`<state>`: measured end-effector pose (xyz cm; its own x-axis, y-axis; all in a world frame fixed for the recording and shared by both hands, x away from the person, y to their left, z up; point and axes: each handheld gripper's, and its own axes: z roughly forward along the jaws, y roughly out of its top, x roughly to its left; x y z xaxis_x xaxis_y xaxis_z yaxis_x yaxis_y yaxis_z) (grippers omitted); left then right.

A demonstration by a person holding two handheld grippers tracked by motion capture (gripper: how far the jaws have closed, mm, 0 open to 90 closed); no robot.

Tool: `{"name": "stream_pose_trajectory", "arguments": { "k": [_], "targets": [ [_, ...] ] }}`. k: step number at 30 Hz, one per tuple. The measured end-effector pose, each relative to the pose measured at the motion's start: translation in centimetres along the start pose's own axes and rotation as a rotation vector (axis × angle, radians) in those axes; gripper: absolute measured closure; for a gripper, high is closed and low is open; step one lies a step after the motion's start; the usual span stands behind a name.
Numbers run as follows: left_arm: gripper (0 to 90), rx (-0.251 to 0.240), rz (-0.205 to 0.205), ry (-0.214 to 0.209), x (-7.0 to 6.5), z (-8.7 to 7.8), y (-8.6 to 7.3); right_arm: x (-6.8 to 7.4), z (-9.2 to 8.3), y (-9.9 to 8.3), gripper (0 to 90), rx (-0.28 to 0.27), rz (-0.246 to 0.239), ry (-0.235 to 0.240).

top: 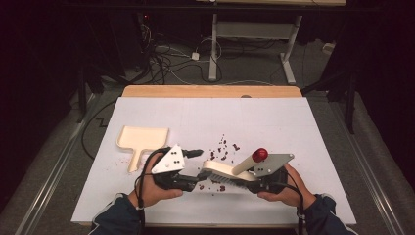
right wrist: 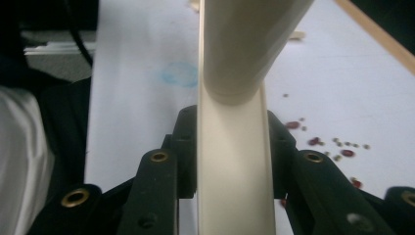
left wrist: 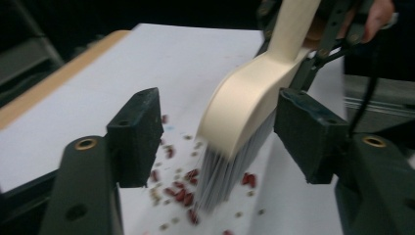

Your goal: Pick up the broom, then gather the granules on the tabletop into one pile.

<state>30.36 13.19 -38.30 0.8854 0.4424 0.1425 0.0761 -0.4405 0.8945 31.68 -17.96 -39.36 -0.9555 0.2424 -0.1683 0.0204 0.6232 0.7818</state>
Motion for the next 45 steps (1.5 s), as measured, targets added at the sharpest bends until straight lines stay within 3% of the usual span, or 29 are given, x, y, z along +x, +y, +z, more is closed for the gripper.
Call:
{"name": "stream_pose_trajectory", "arguments": {
  "k": [1,2,3,4,5,6,7,10,11,12,13,16,20,21,28,29,33,35,37,41,42,44,45],
  "targets": [
    [27.8,0.004,0.003,0.04,0.2,-0.5,-0.3,-0.3,-0.2,0.0,67.6,-0.004,0.012,-0.015],
    [26.8,0.004,0.003,0.04,0.2,-0.5,-0.3,-0.5,-0.4,-0.1,67.6,-0.008,0.02,-0.032],
    [25.2,0.008,0.004,0.077,0.4,-1.1,-0.7,-0.8,-0.5,-0.1,67.6,-0.012,0.03,-0.047],
    [24.7,0.008,-0.018,0.143,0.9,-2.3,-1.6,-1.0,-0.7,-0.1,67.6,-0.015,0.041,-0.067],
    [24.0,0.007,-0.027,0.172,1.1,-2.9,-2.1,-1.3,-0.9,-0.2,67.6,-0.014,0.051,-0.085],
    [22.5,0.007,-0.027,0.172,1.1,-2.9,-2.1,-1.3,-0.9,-0.2,67.6,-0.014,0.051,-0.085],
    [22.4,0.022,-0.053,0.237,1.5,-3.9,-3.3,-1.7,-1.2,-0.4,67.6,-0.011,0.069,-0.129],
    [22.3,0.053,-0.068,0.307,1.7,-5.1,-5.1,-2.3,-1.5,-0.6,67.6,-0.005,0.095,-0.182],
    [22.3,0.053,-0.068,0.307,1.7,-5.1,-5.1,-2.5,-1.6,-0.7,67.6,-0.003,0.105,-0.199],
    [22.3,0.054,-0.104,0.315,1.7,-5.8,-6.3,-2.7,-1.7,-0.8,67.6,-0.004,0.115,-0.21],
    [22.3,0.054,-0.104,0.315,1.7,-5.8,-6.3,-2.8,-1.7,-0.9,67.6,-0.003,0.122,-0.225],
    [22.3,0.093,-0.116,0.35,1.1,-6.6,-8.2,-3.3,-1.9,-1.0,67.6,0.003,0.141,-0.271],
    [22.4,0.124,-0.139,0.355,0.4,-6.7,-9.3,-3.9,-2.1,-1.2,67.6,0.008,0.166,-0.314],
    [22.4,0.149,-0.169,0.335,-0.1,-6.6,-9.7,-4.0,-2.1,-1.3,67.5,0.01,0.17,-0.316],
    [22.3,0.195,-0.106,0.339,-0.9,-6.0,-9.8,-5.2,-2.4,-1.9,67.6,0.001,0.212,-0.366],
    [22.3,0.219,-0.105,0.342,-1.0,-5.8,-9.9,-5.3,-2.5,-1.9,67.6,0.0,0.219,-0.373],
    [21.9,0.22,-0.115,0.336,-0.8,-5.7,-10.0,-5.8,-2.6,-2.1,67.6,0.002,0.233,-0.406],
    [21.9,0.246,-0.107,0.337,-0.7,-5.3,-10.1,-6.1,-2.4,-2.1,67.6,0.031,0.206,-0.448],
    [21.9,0.257,-0.102,0.335,-0.7,-5.2,-10.2,-6.6,-2.0,-2.1,67.6,0.059,0.191,-0.499],
    [21.9,0.282,-0.097,0.33,-0.9,-5.0,-10.4,-7.5,-1.1,-2.1,67.6,0.074,0.186,-0.529],
    [21.9,0.281,-0.1,0.331,-0.9,-5.1,-10.4,-8.2,-0.1,-2.1,67.6,0.106,0.168,-0.561],
    [21.9,0.278,-0.106,0.336,-0.8,-5.2,-10.4,-8.5,0.4,-2.1,67.6,0.119,0.175,-0.567],
    [21.9,0.275,-0.113,0.337,-0.7,-5.2,-10.5,-9.3,1.7,-2.1,67.6,0.138,0.177,-0.566]
  ]
}}
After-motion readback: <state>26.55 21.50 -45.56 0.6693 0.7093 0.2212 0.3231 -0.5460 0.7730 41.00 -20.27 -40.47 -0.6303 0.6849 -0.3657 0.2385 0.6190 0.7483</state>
